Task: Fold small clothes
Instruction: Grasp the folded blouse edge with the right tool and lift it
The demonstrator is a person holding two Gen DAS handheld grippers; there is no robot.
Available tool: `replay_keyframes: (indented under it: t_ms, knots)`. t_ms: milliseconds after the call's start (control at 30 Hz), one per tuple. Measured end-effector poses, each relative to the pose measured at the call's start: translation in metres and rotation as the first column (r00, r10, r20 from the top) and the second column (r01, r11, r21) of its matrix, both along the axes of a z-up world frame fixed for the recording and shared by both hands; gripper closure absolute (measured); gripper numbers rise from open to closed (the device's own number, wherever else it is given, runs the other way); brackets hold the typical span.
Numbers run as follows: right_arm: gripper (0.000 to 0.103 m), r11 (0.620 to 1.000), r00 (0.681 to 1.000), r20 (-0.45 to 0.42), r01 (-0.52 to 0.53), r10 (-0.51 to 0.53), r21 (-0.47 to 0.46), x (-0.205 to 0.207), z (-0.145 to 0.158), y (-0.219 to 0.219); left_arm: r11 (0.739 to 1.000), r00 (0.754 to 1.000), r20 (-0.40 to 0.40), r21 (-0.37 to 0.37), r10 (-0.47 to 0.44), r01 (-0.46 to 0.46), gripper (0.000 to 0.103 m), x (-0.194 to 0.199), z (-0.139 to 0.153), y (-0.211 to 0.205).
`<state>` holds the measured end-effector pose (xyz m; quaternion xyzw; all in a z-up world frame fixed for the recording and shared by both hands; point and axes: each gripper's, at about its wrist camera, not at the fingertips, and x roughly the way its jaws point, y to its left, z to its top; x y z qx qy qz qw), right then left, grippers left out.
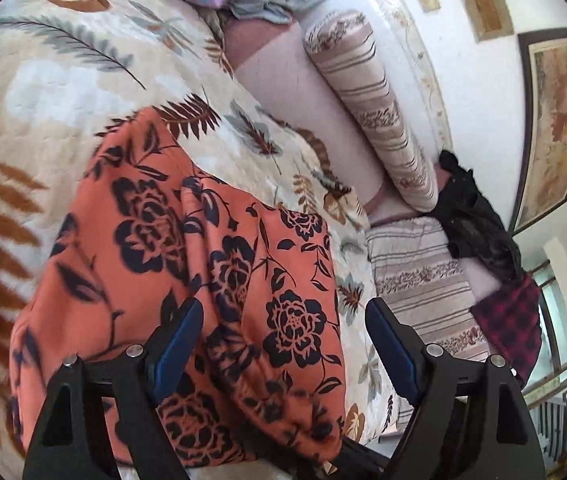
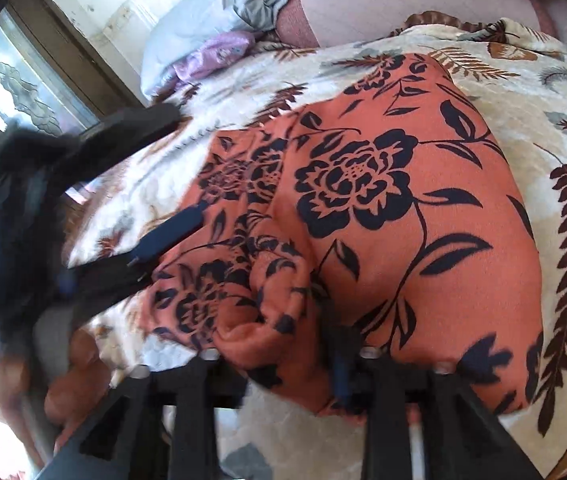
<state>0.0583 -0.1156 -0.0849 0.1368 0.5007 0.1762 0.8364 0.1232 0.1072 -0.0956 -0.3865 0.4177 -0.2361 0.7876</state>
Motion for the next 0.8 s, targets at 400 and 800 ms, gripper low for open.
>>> replay_keyframes:
  t_ms: [400, 800]
  knots:
    - [0.017, 0.621, 0.947, -0.295, 0.308, -0.127, 0.721, -0.051, -0.037, -0.079, 0.987, 0.992, -0.079, 0.12, -0.094, 0.103, 0.02, 0.038, -0.007, -0.008]
    - [0.071, 0.475, 0.855, -0.45, 0.518, -0.258, 0.712, -0.047, -0.069, -0.092, 0.947, 0.982, -0.14, 0.278, -0.125, 0.161, 0.082, 0.067, -0.015, -0.03]
